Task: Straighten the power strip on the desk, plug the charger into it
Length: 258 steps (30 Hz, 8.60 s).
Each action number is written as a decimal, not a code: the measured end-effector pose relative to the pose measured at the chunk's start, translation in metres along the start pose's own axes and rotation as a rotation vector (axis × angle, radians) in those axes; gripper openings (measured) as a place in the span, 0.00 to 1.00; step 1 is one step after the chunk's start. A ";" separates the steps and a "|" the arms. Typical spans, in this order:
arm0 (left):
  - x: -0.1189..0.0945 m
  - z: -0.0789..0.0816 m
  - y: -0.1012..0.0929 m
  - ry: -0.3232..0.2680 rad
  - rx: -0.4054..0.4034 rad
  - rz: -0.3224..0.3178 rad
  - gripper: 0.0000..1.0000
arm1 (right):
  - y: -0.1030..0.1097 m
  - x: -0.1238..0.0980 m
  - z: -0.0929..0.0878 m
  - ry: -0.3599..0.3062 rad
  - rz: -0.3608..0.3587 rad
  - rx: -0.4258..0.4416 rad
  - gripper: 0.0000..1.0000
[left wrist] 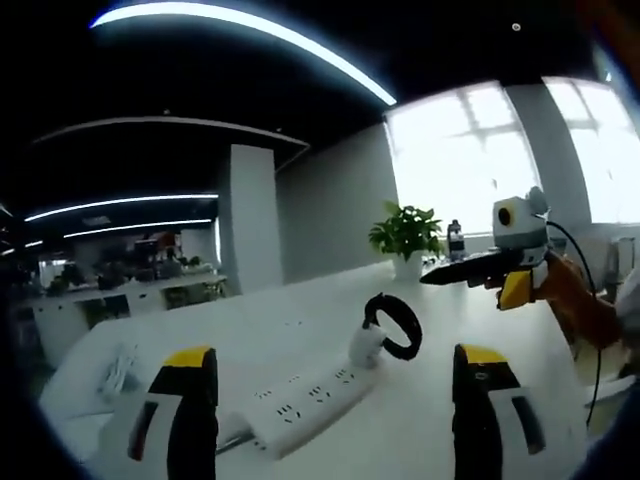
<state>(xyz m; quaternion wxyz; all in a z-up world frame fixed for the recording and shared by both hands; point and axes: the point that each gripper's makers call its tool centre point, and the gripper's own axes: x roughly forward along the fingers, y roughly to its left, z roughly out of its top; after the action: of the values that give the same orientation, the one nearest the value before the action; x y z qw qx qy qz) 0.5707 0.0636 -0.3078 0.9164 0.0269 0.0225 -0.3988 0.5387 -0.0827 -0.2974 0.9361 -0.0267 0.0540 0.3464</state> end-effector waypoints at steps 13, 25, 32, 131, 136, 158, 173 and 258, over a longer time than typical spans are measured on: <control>-0.027 -0.014 0.005 0.009 -0.030 0.082 0.99 | 0.002 -0.017 -0.004 -0.019 -0.022 -0.037 1.00; -0.034 -0.023 0.008 0.011 -0.056 0.094 0.97 | -0.008 -0.014 0.003 -0.061 0.002 -0.113 1.00; -0.038 -0.029 0.005 0.014 -0.065 0.097 0.97 | -0.023 -0.014 0.009 -0.087 0.000 -0.172 1.00; -0.044 -0.029 0.001 -0.004 -0.098 0.108 0.97 | -0.055 0.088 -0.033 0.457 0.479 -0.603 0.62; -0.042 -0.028 0.001 -0.008 -0.108 0.104 0.97 | -0.052 0.094 -0.033 0.486 0.486 -0.629 0.60; -0.041 -0.029 -0.002 -0.003 -0.105 0.098 0.97 | -0.048 0.095 -0.058 0.690 0.487 -0.707 0.37; -0.041 -0.036 -0.002 0.022 -0.109 0.101 0.96 | -0.047 0.093 -0.061 0.756 0.478 -0.727 0.25; -0.049 -0.037 0.002 0.058 -0.106 0.148 0.96 | -0.059 0.096 -0.051 0.905 0.446 -0.732 0.53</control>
<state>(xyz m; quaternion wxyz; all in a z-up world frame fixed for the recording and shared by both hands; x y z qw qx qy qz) 0.5382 0.1032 -0.3413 0.9425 -0.0086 0.0683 -0.3271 0.6451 -0.0697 -0.3584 0.6559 -0.4781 0.3274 0.4838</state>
